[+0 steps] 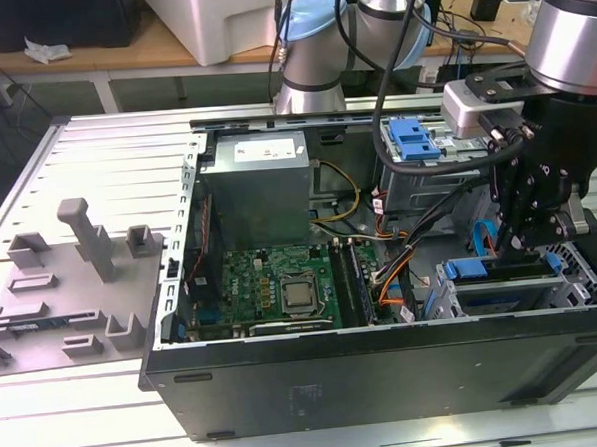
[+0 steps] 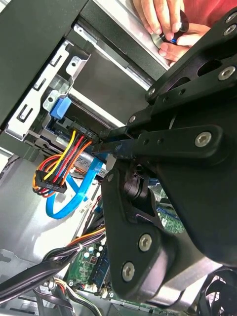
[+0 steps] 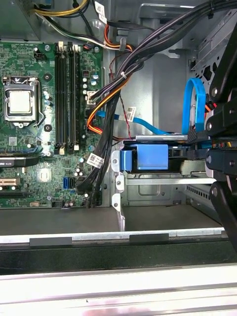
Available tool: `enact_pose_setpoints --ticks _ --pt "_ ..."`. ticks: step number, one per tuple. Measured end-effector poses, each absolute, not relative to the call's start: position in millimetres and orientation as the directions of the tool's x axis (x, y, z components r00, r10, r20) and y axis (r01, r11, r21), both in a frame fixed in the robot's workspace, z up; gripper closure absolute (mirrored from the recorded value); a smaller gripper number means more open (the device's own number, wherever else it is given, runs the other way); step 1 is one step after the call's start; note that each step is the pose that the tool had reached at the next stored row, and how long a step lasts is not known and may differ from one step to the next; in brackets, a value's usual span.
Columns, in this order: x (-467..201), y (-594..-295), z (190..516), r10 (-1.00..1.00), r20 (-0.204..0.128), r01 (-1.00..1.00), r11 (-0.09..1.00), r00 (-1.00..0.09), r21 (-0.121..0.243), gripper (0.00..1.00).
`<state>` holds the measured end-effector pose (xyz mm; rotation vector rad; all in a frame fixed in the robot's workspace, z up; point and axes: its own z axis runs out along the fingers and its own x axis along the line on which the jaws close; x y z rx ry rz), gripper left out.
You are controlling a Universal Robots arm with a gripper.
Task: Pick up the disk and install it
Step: 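Insert the second disk wire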
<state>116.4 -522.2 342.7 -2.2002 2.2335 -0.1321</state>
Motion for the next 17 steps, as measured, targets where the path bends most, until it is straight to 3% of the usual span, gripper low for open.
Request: enact_pose_setpoints --ticks 17 --pt "116.4 -522.2 340.5 -0.998 0.056 -0.998 0.013 -0.017 -0.062 0.84"
